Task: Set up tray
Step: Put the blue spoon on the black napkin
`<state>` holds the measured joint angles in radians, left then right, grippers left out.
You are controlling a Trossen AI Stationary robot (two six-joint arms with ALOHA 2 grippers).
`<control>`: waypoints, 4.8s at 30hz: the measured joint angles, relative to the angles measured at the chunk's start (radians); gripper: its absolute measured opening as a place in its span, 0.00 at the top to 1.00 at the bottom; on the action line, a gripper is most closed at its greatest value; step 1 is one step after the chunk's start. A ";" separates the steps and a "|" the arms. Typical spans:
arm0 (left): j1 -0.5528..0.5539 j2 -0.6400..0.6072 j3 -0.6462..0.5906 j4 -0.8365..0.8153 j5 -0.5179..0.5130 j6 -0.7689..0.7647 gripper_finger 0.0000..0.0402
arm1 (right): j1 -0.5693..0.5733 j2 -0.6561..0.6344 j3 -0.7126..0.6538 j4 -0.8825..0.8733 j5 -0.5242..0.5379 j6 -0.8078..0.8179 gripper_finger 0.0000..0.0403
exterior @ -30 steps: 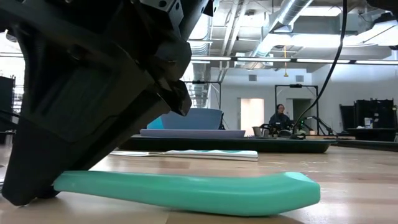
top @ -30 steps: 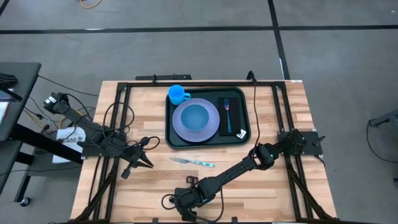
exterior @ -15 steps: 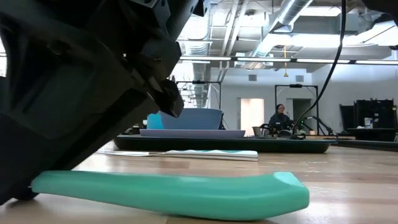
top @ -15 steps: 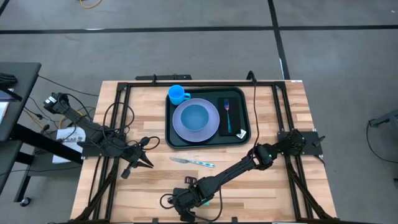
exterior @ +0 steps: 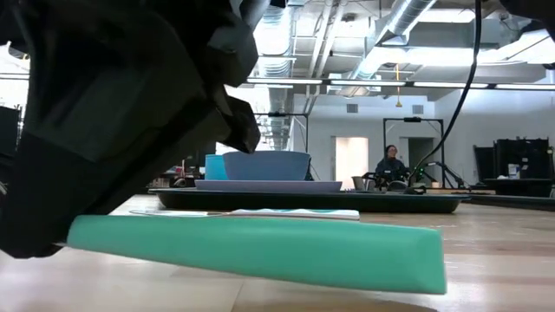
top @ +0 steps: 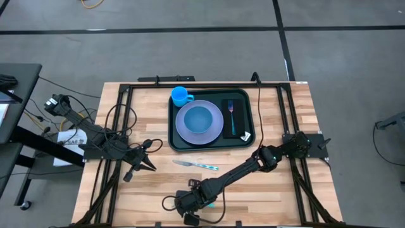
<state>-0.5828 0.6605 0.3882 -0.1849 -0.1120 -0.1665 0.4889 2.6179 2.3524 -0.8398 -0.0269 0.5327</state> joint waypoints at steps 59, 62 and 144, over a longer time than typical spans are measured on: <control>0.000 0.000 0.010 0.082 -0.110 0.120 0.96 | -1.016 -1.540 -1.670 0.900 0.037 0.293 1.00; 0.000 0.000 0.021 0.088 -0.158 0.148 0.96 | -1.025 -1.536 -1.678 0.879 0.001 0.293 1.00; 0.000 0.000 0.015 0.087 -0.636 -0.028 0.96 | -0.928 -0.979 -1.677 1.010 0.083 0.552 1.00</control>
<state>-0.5827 0.6609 0.4030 -0.0982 -0.7475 -0.1947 -0.4393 1.6392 0.6754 0.1704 0.0565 1.0847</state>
